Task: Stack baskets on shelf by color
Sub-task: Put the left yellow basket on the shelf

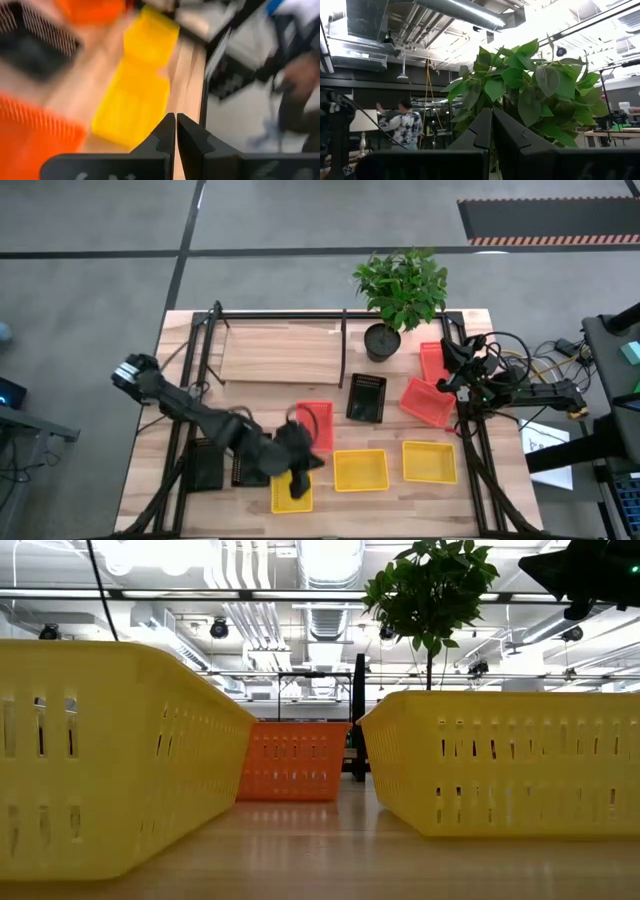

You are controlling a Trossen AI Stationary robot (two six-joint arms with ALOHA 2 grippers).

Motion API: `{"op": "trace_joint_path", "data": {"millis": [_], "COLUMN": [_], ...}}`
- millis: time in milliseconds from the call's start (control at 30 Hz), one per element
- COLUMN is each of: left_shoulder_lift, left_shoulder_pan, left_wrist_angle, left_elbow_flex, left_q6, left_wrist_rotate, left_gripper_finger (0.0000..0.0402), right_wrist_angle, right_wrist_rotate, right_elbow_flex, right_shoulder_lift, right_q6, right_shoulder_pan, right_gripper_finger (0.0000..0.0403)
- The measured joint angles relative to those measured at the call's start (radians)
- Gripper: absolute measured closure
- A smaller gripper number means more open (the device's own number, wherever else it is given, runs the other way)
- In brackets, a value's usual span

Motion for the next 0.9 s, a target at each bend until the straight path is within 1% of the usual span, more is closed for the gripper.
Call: {"op": "trace_joint_path", "data": {"millis": [67, 133, 267, 333, 433, 533, 633, 833, 900], "left_shoulder_lift": [0.072, 0.147, 0.291, 0.35, 0.428, 0.479, 0.503, 0.512, 0.506], "left_shoulder_pan": [-0.034, -0.067, -0.12, -0.138, -0.158, -0.167, -0.165, -0.156, -0.154], "left_wrist_angle": [-0.109, -0.181, -0.301, -0.365, -0.457, -0.55, -0.605, -0.68, -0.677], "left_elbow_flex": [0.104, 0.199, 0.384, 0.463, 0.547, 0.595, 0.611, 0.556, 0.532], "left_q6": [0.006, 0.058, 0.118, 0.114, 0.035, -0.065, -0.102, -0.103, -0.103], "left_wrist_rotate": [0.042, 0.081, 0.094, 0.103, 0.165, 0.228, 0.281, 0.291, 0.292], "left_gripper_finger": [0.0402, 0.0402, 0.0402, 0.0402, 0.0402, 0.0402, 0.0402, 0.0401, 0.0396], "right_wrist_angle": [0.0, 0.0, 0.0, -0.001, -0.002, -0.003, -0.023, -0.039, -0.044], "right_wrist_rotate": [0.0, 0.0, 0.0, 0.0, 0.0, 0.0, 0.0, -0.001, -0.001], "right_elbow_flex": [0.0, 0.0, 0.0, 0.0, 0.0, 0.0, 0.0, 0.0, 0.0], "right_shoulder_lift": [0.0, 0.0, 0.0, 0.0, 0.0, 0.0, 0.0, 0.0, 0.0], "right_q6": [0.005, 0.012, 0.012, 0.016, 0.034, 0.037, 0.057, 0.084, 0.097], "right_shoulder_pan": [0.0, 0.0, 0.0, 0.0, 0.0, 0.0, 0.0, 0.0, 0.0], "right_gripper_finger": [0.0394, 0.0394, 0.0394, 0.0394, 0.0394, 0.0394, 0.0394, 0.0394, 0.0394]}}
